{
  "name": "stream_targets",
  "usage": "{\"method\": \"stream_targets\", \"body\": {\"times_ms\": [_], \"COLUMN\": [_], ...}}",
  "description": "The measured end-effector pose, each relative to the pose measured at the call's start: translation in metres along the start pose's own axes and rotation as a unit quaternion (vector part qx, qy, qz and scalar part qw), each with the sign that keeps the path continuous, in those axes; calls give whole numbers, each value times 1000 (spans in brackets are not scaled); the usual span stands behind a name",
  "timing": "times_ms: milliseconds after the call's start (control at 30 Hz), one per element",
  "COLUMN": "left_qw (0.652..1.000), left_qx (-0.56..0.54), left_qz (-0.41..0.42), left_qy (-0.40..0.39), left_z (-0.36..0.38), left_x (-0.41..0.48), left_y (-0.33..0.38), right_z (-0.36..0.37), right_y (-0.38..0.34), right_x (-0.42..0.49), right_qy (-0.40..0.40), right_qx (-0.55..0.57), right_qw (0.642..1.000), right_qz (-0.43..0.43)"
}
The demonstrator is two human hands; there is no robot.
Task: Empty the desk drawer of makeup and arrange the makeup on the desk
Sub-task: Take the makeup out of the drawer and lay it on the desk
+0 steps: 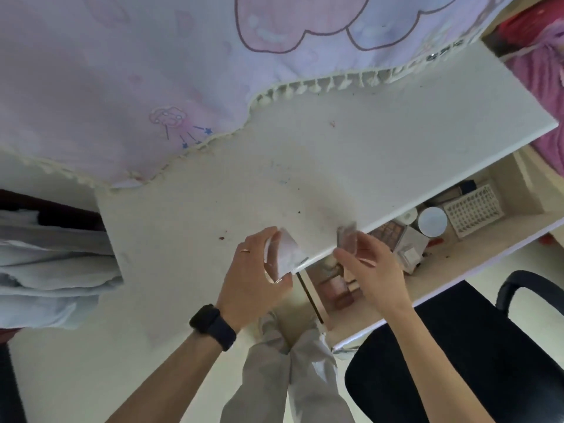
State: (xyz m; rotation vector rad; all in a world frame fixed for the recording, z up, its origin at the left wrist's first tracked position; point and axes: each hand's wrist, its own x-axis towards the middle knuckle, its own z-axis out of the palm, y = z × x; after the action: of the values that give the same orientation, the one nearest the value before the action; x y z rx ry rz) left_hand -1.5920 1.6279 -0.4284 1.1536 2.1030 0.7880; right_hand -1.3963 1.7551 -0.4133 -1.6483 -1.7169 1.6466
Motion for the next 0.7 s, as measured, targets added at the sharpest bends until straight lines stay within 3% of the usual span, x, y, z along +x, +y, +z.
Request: {"method": "stream_targets", "body": {"times_ms": [233,433,700], "left_qw": [988,983,993], "left_qx": [29,88,27], "left_qz": [-130,-115,-89], "left_qy": [79,113,68], "left_z": [-100,-178,-196], "left_x": [36,56,61], "left_y": [-94,-158,-183], "right_z": [110,209,292], "right_y": [-55,-102,-143], "right_x": [42,69,81], "right_qy": [-63,-54,-36], "right_qx": [-137,-292,-382], "right_qw": [986,944,907], "right_qz": [-65,-141,-173]}}
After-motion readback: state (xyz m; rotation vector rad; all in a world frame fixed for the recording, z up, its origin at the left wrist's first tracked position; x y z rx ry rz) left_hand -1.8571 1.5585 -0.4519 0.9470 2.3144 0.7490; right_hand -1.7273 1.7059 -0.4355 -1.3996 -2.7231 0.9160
